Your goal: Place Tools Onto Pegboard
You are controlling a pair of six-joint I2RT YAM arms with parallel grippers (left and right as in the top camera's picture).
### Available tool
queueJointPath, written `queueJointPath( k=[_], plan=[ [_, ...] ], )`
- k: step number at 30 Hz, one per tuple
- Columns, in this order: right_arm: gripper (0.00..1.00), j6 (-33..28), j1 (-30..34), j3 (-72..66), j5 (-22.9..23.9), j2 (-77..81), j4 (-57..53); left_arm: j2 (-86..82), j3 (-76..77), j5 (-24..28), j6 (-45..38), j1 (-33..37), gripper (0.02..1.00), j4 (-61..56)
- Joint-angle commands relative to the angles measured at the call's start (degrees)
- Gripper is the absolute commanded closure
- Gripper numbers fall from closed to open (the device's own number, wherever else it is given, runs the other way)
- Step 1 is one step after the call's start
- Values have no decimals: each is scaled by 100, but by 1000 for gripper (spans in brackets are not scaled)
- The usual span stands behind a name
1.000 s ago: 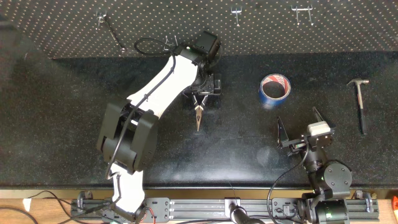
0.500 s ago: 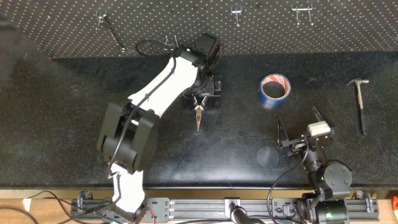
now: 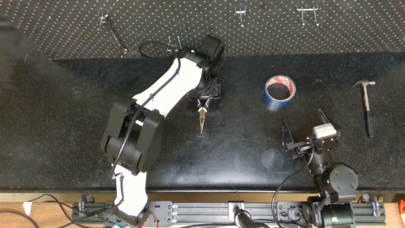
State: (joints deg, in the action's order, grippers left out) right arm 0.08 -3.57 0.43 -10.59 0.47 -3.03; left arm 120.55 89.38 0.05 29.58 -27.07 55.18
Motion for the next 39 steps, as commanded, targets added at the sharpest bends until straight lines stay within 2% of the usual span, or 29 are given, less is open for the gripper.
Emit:
queueJointPath(
  k=[1,3,4,15,17,21,23,24,25,27,30,31,34,35,36,38,39],
  plan=[
    [25,-59,-44,-20,31,-42,-33,168,-48,107,114,7,411,-13],
    [25,-59,-44,-20,31,-42,-33,168,-48,162,173,7,421,-13],
    [25,-59,-44,-20,31,-42,-33,168,-48,199,173,7,457,-13],
    [25,-59,-44,-20,33,-42,-33,168,-48,238,170,7,500,-11],
    [25,-59,-44,-20,33,-42,-33,168,-48,238,168,7,557,-11],
    [25,-59,-44,-20,33,-42,-33,168,-48,238,168,7,597,-11],
    [25,-59,-44,-20,33,-42,-33,168,-48,236,166,7,693,-9],
    [25,-59,-44,-20,33,-42,-33,166,-48,238,166,7,812,35],
    [25,-61,-44,-20,33,-42,-33,166,-48,203,166,7,989,70],
    [25,-59,-44,-20,33,-42,-33,92,-46,181,166,7,989,48],
    [25,-59,-44,-20,33,-42,-33,-1019,-46,-343,129,219,989,348],
    [25,-59,-44,-20,33,-42,-33,-1742,-46,-691,-170,284,989,568],
    [25,-59,-44,-20,31,-42,-33,-3174,-216,-1567,-315,258,991,579],
    [25,-59,-44,-20,33,-42,-33,-3707,-584,-2039,-317,271,991,-42],
    [25,-59,-44,-20,33,-42,-33,-4070,-1008,-2299,-444,317,989,-846],
    [25,-59,-44,-20,33,-42,-33,-4555,-2330,-2369,-1727,507,989,-3797],
    [25,-59,-44,-20,33,-42,-33,-4529,-2623,-2387,-1921,586,989,-4684]
  ],
)
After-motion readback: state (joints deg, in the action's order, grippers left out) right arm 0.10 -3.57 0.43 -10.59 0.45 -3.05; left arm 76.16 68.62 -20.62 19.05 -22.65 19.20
